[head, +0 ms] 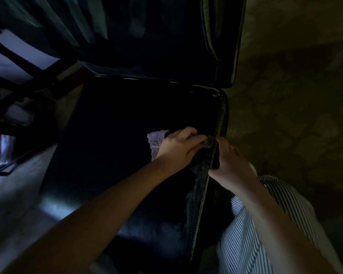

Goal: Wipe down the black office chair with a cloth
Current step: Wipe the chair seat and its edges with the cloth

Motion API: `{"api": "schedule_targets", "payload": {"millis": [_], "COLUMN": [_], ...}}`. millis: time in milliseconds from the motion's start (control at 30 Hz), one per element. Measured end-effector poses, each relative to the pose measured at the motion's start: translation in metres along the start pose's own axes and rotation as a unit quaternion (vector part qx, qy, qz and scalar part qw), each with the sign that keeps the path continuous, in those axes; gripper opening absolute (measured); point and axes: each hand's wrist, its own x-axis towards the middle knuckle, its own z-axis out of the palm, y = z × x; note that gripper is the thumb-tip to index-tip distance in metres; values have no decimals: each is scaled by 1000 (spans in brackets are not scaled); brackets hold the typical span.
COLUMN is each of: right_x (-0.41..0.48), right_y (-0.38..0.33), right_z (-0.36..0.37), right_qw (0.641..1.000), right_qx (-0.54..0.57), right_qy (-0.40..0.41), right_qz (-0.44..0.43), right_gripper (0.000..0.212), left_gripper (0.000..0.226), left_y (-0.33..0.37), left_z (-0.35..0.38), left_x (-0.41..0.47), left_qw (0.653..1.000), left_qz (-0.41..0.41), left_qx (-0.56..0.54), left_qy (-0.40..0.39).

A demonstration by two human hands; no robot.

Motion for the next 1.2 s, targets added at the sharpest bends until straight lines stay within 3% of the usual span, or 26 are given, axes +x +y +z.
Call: {"api": "schedule_targets", "payload": {"millis": [300, 567, 700, 800, 900, 1000, 1100, 1200], "right_x": [-14, -34, -46, -55, -62, -74, -76, -75], "right_y": [1, 3, -8, -23, -33, -46, -59, -77], "right_z": [23, 40, 53, 69, 93, 119, 140, 153], "right_qw": [994, 976, 942, 907, 887, 866, 857, 854], "right_qx": [-93, -200, -299, -342, -356, -387, -426, -453], "right_qy": [-1, -15, -30, 23, 9, -45, -119, -93], "right_qz": [-54, -82, -149, -246, -293, -313, -264, -238], "right_gripper": [92, 91, 95, 104, 101, 97, 84, 81], "left_gripper": [30, 26, 30, 34, 47, 34, 29, 19], "left_y": [17, 15, 12, 7, 9, 9, 7, 8], "left_z": [-15, -44, -53, -62, -71, -77, -92, -111], "left_x": [-91, -186, -223, -249, -269, -295, -321, -339], "left_qw": [999, 999, 999, 999, 995, 969, 901, 795], "left_qz": [21, 27, 12, -11, -82, -243, -427, -566], "left_qx": [-19, -24, 0, 43, 61, 37, -31, -66], "left_qy": [-21, -40, -36, -30, -7, 8, 62, 209]}}
